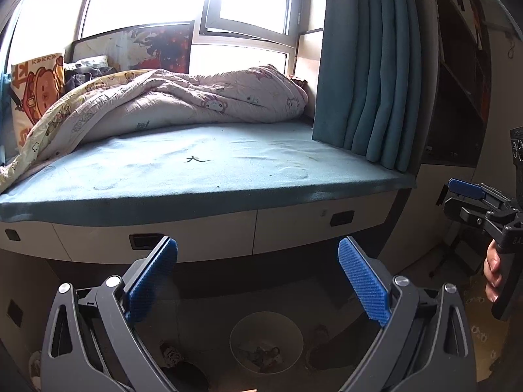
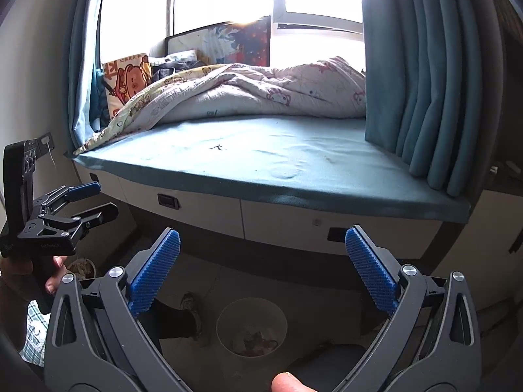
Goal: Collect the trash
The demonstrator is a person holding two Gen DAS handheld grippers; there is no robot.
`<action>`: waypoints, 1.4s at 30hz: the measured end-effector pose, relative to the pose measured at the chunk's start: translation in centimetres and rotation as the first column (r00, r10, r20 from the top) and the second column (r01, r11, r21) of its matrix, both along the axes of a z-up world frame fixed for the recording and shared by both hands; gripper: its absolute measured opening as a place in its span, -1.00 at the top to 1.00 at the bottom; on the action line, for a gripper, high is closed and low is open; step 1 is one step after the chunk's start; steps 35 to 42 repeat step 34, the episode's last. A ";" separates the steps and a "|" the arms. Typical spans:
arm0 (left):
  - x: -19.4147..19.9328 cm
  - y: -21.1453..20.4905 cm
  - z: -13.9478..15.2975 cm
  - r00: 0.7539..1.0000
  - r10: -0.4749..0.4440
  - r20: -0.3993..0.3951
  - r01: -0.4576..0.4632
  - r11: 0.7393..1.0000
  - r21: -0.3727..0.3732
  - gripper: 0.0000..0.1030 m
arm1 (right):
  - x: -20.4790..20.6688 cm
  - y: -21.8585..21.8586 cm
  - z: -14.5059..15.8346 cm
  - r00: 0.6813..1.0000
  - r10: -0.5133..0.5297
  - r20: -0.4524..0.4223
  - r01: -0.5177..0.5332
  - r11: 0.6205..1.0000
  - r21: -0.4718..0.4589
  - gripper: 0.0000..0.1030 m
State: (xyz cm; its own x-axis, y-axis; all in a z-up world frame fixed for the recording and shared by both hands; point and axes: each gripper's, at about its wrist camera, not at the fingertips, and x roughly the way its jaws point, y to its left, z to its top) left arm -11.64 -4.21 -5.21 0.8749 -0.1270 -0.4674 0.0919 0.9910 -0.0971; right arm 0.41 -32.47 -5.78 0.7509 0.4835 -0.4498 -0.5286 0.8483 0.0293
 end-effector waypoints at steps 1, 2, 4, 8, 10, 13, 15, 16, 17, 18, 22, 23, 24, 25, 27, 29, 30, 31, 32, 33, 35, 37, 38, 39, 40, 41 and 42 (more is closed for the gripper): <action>0.0 0.0 0.0 1.000 0.006 0.000 -0.006 1.000 0.006 -0.89 | 0.0 0.0 -0.1 1.000 0.002 -0.002 -0.002 1.000 0.000 -0.90; -0.1 0.0 0.1 1.000 0.012 0.001 -0.012 1.000 0.013 -0.89 | 0.0 0.0 -0.2 1.000 0.004 -0.002 -0.004 1.000 0.000 -0.90; -0.1 0.0 0.2 1.000 0.025 0.002 -0.025 0.999 0.022 -0.89 | 0.0 0.0 -0.3 1.000 0.007 -0.002 -0.007 1.000 0.003 -0.90; 0.0 -0.1 0.2 1.000 0.031 0.001 -0.031 0.999 0.034 -0.89 | 0.2 0.0 -0.6 1.000 0.007 -0.006 -0.007 1.000 0.001 -0.90; 0.1 -0.3 0.0 0.999 0.038 -0.003 -0.038 0.998 0.043 -0.89 | 0.3 0.1 -0.8 1.000 0.010 -0.012 -0.011 1.000 -0.002 -0.90; 0.4 -0.4 -0.4 0.999 0.037 -0.019 -0.036 0.998 0.042 -0.89 | 0.1 0.4 -1.0 1.000 0.019 -0.014 -0.019 1.000 -0.007 -0.90; 0.5 -0.5 -0.8 0.999 0.036 -0.031 -0.035 0.999 0.038 -0.89 | 0.2 0.5 -1.1 1.000 0.024 -0.018 -0.024 1.000 -0.006 -0.90; 0.5 -0.5 -0.9 0.999 0.037 -0.033 -0.036 0.999 0.038 -0.89 | 0.2 0.5 -1.2 1.000 0.024 -0.020 -0.024 1.000 -0.007 -0.90; 0.6 -0.7 -1.0 0.999 0.039 -0.036 -0.037 0.999 0.040 -0.89 | 0.2 0.5 -1.3 1.000 0.023 -0.022 -0.023 1.000 -0.008 -0.90; 0.6 -0.8 -1.1 0.999 0.038 -0.038 -0.036 0.998 0.041 -0.89 | 0.2 0.5 -1.4 0.999 0.022 -0.024 -0.022 1.000 -0.007 -0.90; 0.4 -1.1 -1.3 0.997 0.068 -0.022 -0.067 0.997 0.048 -0.89 | 0.4 0.4 -1.6 0.999 0.021 -0.031 -0.021 1.000 -0.006 -0.90; 0.4 -1.2 -1.3 0.997 0.070 -0.022 -0.069 0.996 0.051 -0.89 | 0.4 0.4 -1.7 0.999 0.021 -0.033 -0.021 1.000 -0.006 -0.90; 0.4 -1.3 -1.3 0.998 0.065 -0.025 -0.064 0.997 0.050 -0.89 | 0.4 0.4 -1.7 0.999 0.021 -0.033 -0.021 1.000 -0.006 -0.90; 0.4 -1.4 -1.2 0.998 0.057 -0.025 -0.056 0.997 0.049 -0.89 | 0.4 0.4 -1.7 0.999 0.021 -0.033 -0.022 1.000 -0.006 -0.90; 0.5 -1.6 -1.2 0.999 0.046 -0.027 -0.044 0.997 0.056 -0.89 | 0.4 0.5 -1.7 0.999 0.021 -0.032 -0.022 1.000 -0.007 -0.90; 0.7 -1.7 -1.3 0.998 0.044 -0.044 -0.041 0.997 0.061 -0.89 | 0.4 0.6 -1.7 0.999 0.022 -0.032 -0.022 1.000 -0.008 -0.90; 0.7 -1.7 -1.3 0.998 0.044 -0.048 -0.041 0.997 0.063 -0.89 | 0.4 0.6 -1.7 0.999 0.023 -0.032 -0.023 1.000 -0.007 -0.90; 0.8 -1.7 -1.4 0.998 0.042 -0.049 -0.038 0.997 0.064 -0.89 | 0.5 0.5 -1.7 0.999 0.023 -0.033 -0.024 1.000 -0.006 -0.90; 0.8 -1.8 -1.5 0.998 0.036 -0.055 -0.032 0.998 0.063 -0.89 | 0.5 0.5 -1.8 0.999 0.025 -0.033 -0.025 1.000 -0.005 -0.90; 1.0 -1.8 -1.6 0.997 0.032 -0.064 -0.028 0.998 0.061 -0.89 | 0.5 0.5 -1.9 0.999 0.025 -0.034 -0.026 1.000 -0.006 -0.90; 1.0 -1.8 -1.7 0.997 0.030 -0.070 -0.026 0.998 0.059 -0.89 | 0.5 0.6 -1.9 0.999 0.026 -0.035 -0.026 1.000 -0.007 -0.90; 1.0 -1.8 -1.7 0.997 0.030 -0.070 -0.026 0.998 0.059 -0.89 | 0.5 0.6 -1.9 0.999 0.026 -0.035 -0.026 1.000 -0.007 -0.90; 1.0 -1.8 -1.7 0.997 0.030 -0.070 -0.026 0.998 0.059 -0.89 | 0.5 0.6 -1.9 0.999 0.026 -0.035 -0.026 1.000 -0.007 -0.90; 1.0 -1.8 -1.7 0.997 0.030 -0.070 -0.026 0.998 0.059 -0.89 | 0.5 0.6 -1.9 0.999 0.026 -0.035 -0.026 1.000 -0.007 -0.90; 1.0 -1.8 -1.7 0.997 0.030 -0.070 -0.026 0.998 0.059 -0.89 | 0.5 0.6 -1.9 0.999 0.026 -0.035 -0.026 1.000 -0.007 -0.90; 1.0 -1.8 -1.7 0.997 0.030 -0.070 -0.026 0.998 0.059 -0.89 | 0.5 0.6 -1.9 0.999 0.026 -0.035 -0.026 1.000 -0.007 -0.90; 1.0 -1.8 -1.7 0.997 0.030 -0.070 -0.026 0.998 0.059 -0.89 | 0.5 0.6 -1.9 0.999 0.026 -0.035 -0.026 1.000 -0.007 -0.90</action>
